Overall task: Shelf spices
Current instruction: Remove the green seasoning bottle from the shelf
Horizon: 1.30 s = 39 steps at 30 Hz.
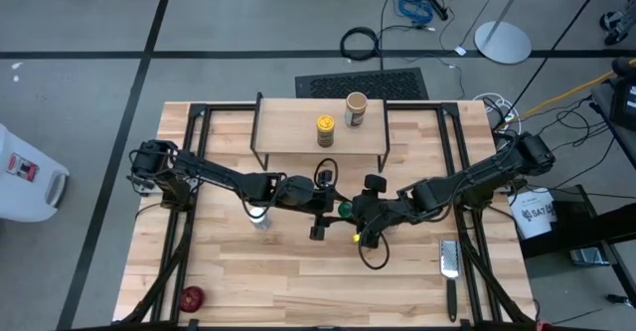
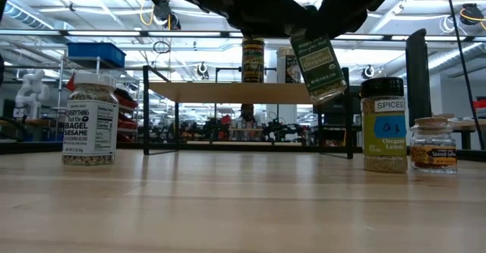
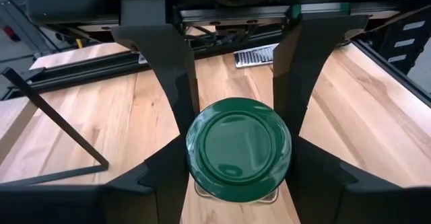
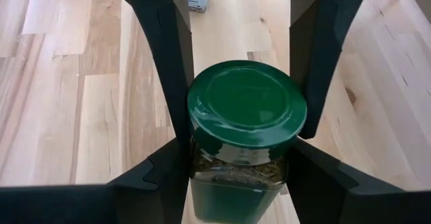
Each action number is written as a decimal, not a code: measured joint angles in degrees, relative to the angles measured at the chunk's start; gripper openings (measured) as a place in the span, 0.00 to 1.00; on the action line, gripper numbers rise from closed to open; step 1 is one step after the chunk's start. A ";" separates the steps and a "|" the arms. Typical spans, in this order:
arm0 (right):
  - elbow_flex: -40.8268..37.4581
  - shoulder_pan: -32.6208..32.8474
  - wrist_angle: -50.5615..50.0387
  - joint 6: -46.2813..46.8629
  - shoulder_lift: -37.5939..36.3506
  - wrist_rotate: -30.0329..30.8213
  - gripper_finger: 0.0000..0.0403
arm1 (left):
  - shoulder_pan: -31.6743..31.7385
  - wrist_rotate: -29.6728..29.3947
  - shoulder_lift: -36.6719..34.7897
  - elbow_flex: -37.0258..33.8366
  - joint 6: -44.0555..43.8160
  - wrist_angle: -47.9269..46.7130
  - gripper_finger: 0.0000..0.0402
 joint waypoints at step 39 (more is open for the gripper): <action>0.02 2.40 -12.04 7.00 -10.28 0.43 0.78 | 0.00 0.85 0.00 0.00 -4.34 -0.86 0.51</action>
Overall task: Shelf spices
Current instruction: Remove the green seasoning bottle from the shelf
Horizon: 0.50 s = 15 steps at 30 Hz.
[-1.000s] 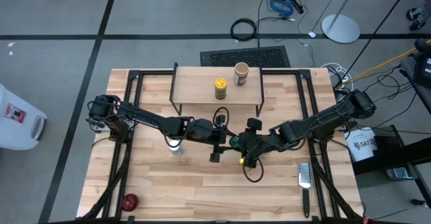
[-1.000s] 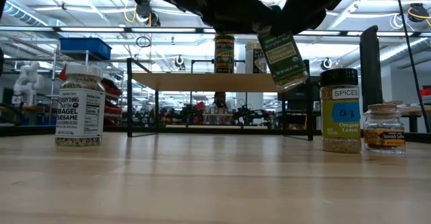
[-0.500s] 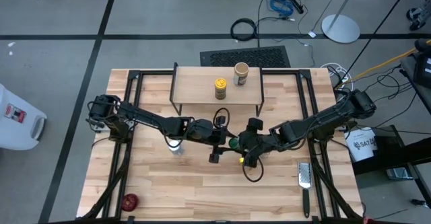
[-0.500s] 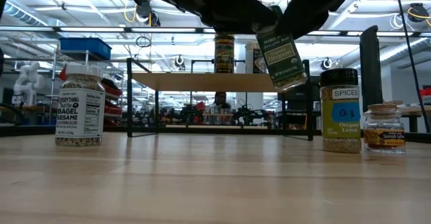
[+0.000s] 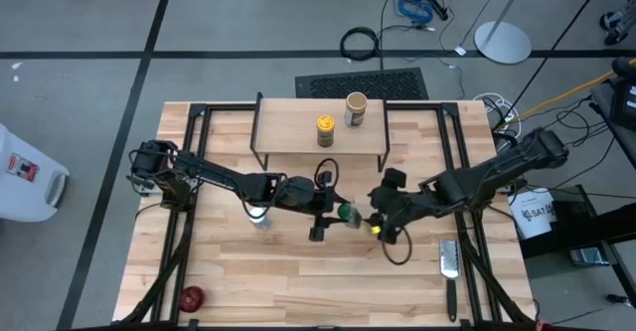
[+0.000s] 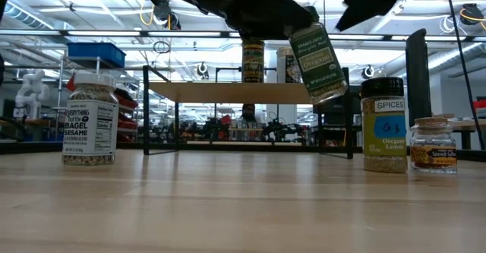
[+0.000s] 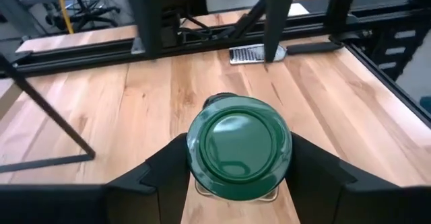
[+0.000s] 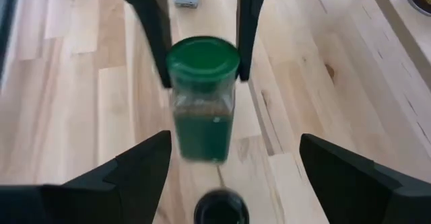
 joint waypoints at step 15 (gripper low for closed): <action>0.02 2.48 -8.46 4.78 -4.06 1.95 0.78 | -0.35 -2.38 4.51 3.17 -6.13 0.01 0.51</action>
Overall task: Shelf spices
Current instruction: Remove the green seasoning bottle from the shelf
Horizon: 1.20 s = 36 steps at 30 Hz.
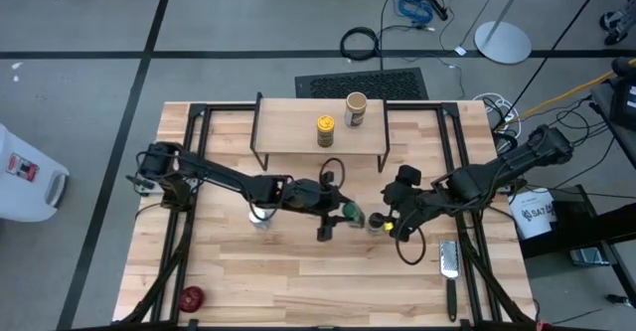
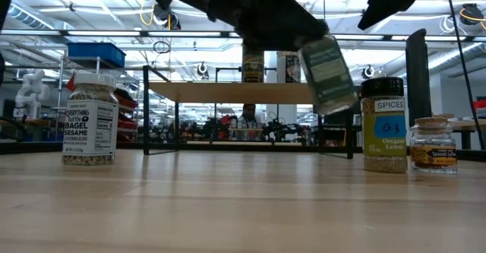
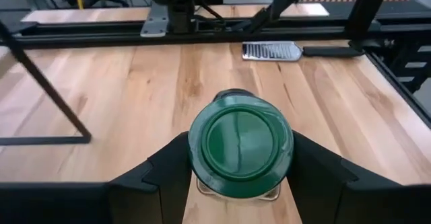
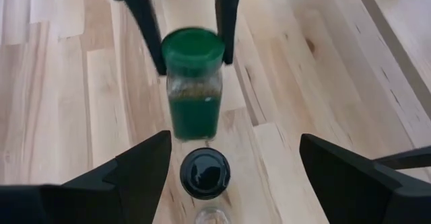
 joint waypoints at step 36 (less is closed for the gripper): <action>0.00 -0.01 -1.36 0.52 0.04 -0.07 0.78 | -0.28 -0.63 10.46 10.90 0.09 -11.41 0.53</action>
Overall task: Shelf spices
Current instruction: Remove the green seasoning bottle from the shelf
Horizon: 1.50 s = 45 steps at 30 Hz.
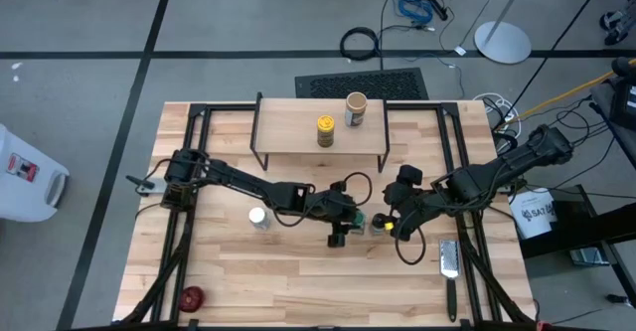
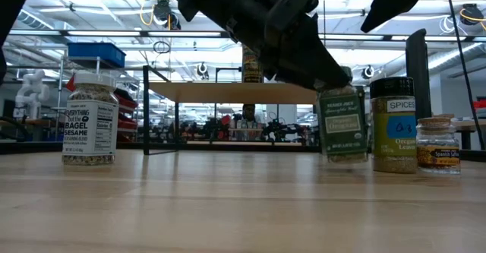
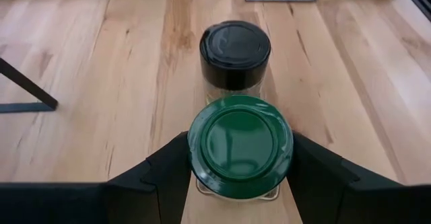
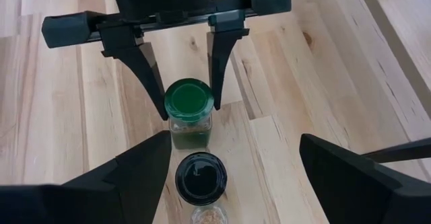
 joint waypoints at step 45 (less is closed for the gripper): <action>0.00 -0.02 0.37 0.20 0.00 -0.28 0.78 | -0.13 -0.86 2.25 -0.01 -4.32 4.70 0.66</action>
